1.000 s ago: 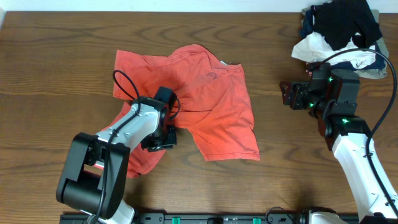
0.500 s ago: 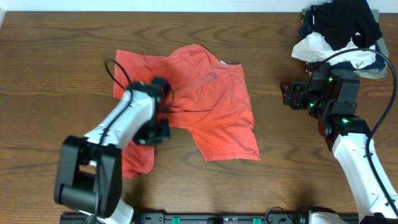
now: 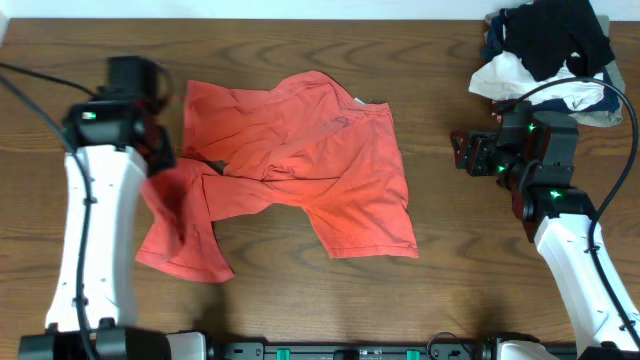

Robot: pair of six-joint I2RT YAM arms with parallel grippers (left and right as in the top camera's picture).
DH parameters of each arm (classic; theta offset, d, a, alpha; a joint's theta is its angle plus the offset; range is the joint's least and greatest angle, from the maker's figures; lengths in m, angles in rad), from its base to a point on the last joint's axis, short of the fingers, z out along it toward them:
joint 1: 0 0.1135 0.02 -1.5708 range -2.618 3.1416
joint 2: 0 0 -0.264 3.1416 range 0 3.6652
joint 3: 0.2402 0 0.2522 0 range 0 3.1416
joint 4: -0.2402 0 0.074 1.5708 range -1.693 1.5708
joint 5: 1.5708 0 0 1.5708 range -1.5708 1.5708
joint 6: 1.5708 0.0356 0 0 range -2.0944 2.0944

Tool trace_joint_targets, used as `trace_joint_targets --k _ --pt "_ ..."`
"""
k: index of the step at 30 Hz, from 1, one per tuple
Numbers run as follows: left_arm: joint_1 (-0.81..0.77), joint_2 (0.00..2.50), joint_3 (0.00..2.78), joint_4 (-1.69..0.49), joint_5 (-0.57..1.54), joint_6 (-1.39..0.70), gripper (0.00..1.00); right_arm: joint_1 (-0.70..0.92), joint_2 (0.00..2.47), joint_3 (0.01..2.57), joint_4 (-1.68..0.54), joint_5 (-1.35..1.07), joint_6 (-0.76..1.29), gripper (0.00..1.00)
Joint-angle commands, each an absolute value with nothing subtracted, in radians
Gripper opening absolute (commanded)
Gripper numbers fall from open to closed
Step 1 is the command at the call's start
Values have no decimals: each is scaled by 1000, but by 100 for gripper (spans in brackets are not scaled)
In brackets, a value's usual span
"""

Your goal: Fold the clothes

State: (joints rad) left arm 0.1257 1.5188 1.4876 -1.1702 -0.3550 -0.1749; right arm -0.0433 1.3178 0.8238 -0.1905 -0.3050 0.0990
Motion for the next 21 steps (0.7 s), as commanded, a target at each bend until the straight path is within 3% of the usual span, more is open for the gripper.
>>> trace_joint_targets --k 1,9,18,19,20,21 --pt "257 1560 1493 -1095 -403 -116 6 -33 1320 838 -191 -284 104 72" --pt "495 1676 1493 -783 -401 -58 6 -33 1320 838 -198 -226 104 72" --pt "505 1863 1493 -547 -319 61 6 -33 1320 838 -198 -213 104 72" --pt "500 1880 1493 -523 -306 60 9 -33 1320 838 -198 -213 104 72" --pt "497 1893 1493 -502 -299 60 21 -33 1320 838 -198 -213 104 72" --pt "493 1903 1493 -481 -292 59 52 -33 1320 838 -198 -213 104 72"
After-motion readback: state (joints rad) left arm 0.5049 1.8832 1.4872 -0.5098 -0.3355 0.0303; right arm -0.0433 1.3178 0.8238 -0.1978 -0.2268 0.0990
